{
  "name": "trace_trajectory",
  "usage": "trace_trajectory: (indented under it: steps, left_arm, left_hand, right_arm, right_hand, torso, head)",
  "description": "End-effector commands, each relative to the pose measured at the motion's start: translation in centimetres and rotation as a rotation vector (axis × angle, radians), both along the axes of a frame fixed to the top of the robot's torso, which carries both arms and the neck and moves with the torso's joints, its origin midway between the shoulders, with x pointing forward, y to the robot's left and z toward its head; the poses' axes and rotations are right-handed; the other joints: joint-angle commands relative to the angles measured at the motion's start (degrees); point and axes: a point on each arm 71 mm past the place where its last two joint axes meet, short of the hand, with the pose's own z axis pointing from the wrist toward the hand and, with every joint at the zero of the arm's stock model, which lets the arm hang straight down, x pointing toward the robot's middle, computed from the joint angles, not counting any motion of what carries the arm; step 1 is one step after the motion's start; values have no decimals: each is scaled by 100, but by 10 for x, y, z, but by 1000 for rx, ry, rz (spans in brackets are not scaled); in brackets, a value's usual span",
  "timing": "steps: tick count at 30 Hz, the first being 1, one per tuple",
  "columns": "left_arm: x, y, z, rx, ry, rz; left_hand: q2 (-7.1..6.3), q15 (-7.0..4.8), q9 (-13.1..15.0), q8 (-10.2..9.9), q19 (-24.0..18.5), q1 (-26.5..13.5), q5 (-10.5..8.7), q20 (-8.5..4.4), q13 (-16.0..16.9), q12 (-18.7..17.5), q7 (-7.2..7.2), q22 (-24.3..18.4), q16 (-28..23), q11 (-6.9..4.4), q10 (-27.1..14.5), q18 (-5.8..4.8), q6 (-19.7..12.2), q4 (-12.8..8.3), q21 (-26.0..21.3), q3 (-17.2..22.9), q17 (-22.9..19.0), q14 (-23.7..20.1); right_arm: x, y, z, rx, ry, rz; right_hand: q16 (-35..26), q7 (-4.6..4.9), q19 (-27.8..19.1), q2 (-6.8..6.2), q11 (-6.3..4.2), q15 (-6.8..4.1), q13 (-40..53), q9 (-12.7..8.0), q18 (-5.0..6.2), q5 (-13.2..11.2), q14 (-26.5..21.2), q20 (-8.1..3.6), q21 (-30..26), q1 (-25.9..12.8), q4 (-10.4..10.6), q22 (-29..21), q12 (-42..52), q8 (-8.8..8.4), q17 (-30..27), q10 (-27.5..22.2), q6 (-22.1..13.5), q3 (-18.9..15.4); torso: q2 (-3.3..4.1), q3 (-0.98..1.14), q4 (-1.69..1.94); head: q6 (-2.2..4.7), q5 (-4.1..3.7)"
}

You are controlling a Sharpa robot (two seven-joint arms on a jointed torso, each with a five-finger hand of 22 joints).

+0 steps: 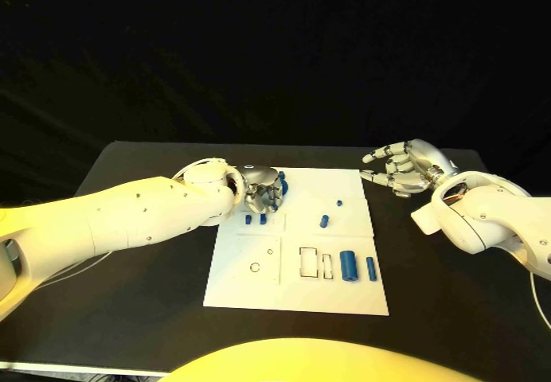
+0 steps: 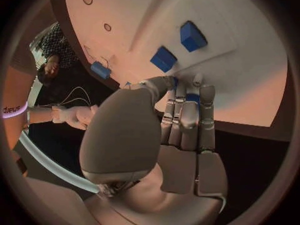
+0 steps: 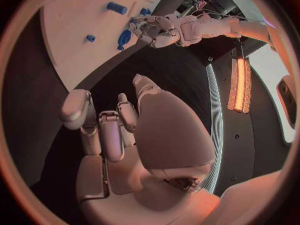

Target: Assemble the parts on the task board

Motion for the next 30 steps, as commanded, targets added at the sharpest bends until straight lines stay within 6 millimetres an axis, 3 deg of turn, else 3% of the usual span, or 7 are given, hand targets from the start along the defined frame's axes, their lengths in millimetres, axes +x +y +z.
trace_trajectory:
  steps: [1, 14, 20, 25, 30]
  left_arm:
    - [-1, 0, 8, -66, -14, -1]
    - [-2, 27, 22, -86, 17, 62]
    - [0, 38, 20, -66, 34, 84]
    - [3, 43, 17, -52, 38, 94]
    - [3, 44, 15, -43, 45, 94]
  left_hand:
    - [34, 14, 1, -19, 38, -27, 0, 6, -4, -45, 2, 8, 28, 1, 42, -6, 29, -45, 37, 4, 10, 42]
    - [-15, 27, 9, -61, -16, -85, -8, 9, -15, -132, 9, -19, 9, 16, 60, 0, 24, -71, 20, 18, -66, 11]
    - [-18, 28, 11, -63, -14, -91, -10, 10, -15, -139, 9, -13, 10, 15, 66, -2, 28, -73, 23, 19, -65, 12]
    - [-18, 28, 11, -63, -14, -91, -10, 10, -15, -139, 9, -13, 10, 15, 66, -2, 28, -73, 23, 19, -65, 12]
    - [-18, 28, 11, -63, -14, -91, -10, 10, -15, -139, 9, -13, 9, 15, 67, -2, 28, -73, 23, 19, -66, 11]
  right_arm:
    - [0, 1, 0, -1, -2, 16]
    - [0, -1, 0, -3, -2, 8]
    - [0, -2, -1, -4, -1, 6]
    - [0, -2, -1, -5, 0, 6]
    - [0, -2, -1, -5, 0, 6]
  right_hand:
    - [-18, -7, -23, -41, -3, -40, 6, -5, 39, 18, 337, 7, -26, -11, 1, -7, -5, 19, 454, 6, -46, 33]
    - [-25, -10, -30, -44, -5, -41, -12, -5, 43, 17, 335, 5, -51, -18, 0, -21, -16, 30, 442, -1, -38, 42]
    - [-25, -10, -30, -44, -5, -41, -12, -5, 43, 17, 335, 5, -51, -18, 0, -21, -16, 30, 442, -1, -38, 42]
    - [-25, -10, -30, -44, -5, -41, -12, -5, 43, 17, 335, 5, -51, -18, 0, -21, -16, 30, 442, -1, -38, 42]
    - [-25, -10, -30, -44, -5, -41, -12, -5, 43, 17, 335, 5, -51, -18, 0, -21, -16, 30, 442, -1, -38, 42]
  torso:
    - [-6, 1, 6]
    - [-7, 1, 42]
    - [-5, 9, 24]
    - [1, -3, 30]
    - [-4, -2, 26]
  head:
    - [34, -2]
    - [57, -21]
    - [38, 8]
    - [30, 2]
    - [14, 12]
